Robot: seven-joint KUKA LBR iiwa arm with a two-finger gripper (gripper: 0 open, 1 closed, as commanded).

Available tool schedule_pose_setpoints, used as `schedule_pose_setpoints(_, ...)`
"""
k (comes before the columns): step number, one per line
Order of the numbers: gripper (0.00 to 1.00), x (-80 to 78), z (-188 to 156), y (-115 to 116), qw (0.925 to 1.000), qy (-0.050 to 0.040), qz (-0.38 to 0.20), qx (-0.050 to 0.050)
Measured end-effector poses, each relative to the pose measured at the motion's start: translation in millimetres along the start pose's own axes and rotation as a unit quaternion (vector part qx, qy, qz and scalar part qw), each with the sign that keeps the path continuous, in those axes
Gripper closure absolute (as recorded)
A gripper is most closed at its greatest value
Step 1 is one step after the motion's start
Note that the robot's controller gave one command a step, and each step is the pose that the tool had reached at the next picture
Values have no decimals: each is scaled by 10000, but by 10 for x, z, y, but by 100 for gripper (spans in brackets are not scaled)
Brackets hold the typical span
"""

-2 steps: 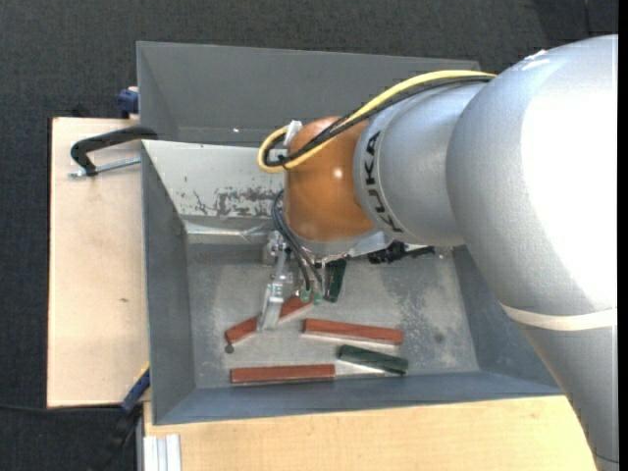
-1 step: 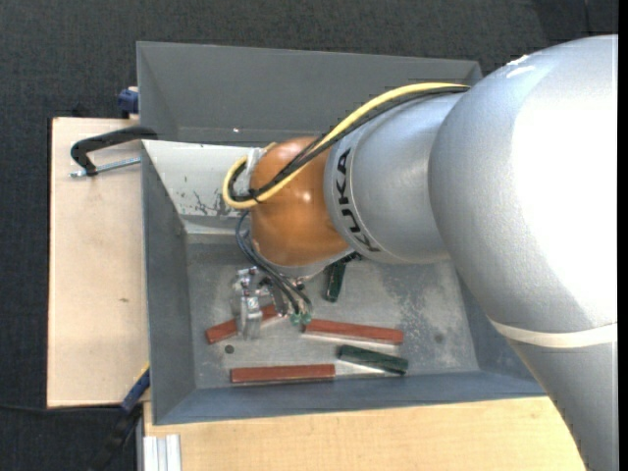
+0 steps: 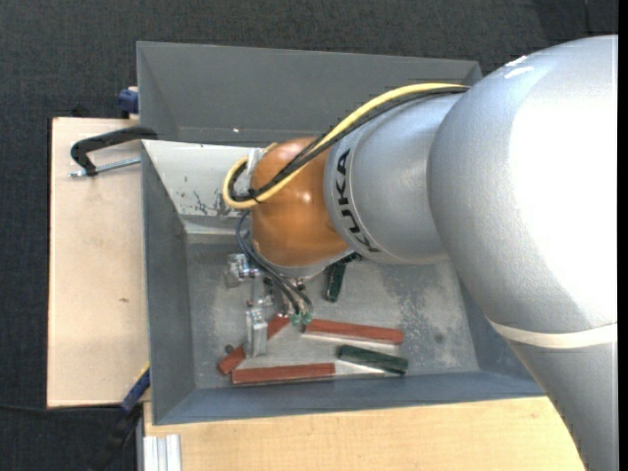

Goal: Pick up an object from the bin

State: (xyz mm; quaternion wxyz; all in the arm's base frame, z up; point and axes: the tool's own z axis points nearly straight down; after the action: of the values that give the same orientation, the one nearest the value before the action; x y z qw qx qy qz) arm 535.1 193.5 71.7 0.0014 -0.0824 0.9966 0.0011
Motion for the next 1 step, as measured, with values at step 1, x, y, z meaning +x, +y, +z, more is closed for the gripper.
schedule_pose_setpoints(1, 0, 1, 1, 0, 10000, 1, 1, -1)
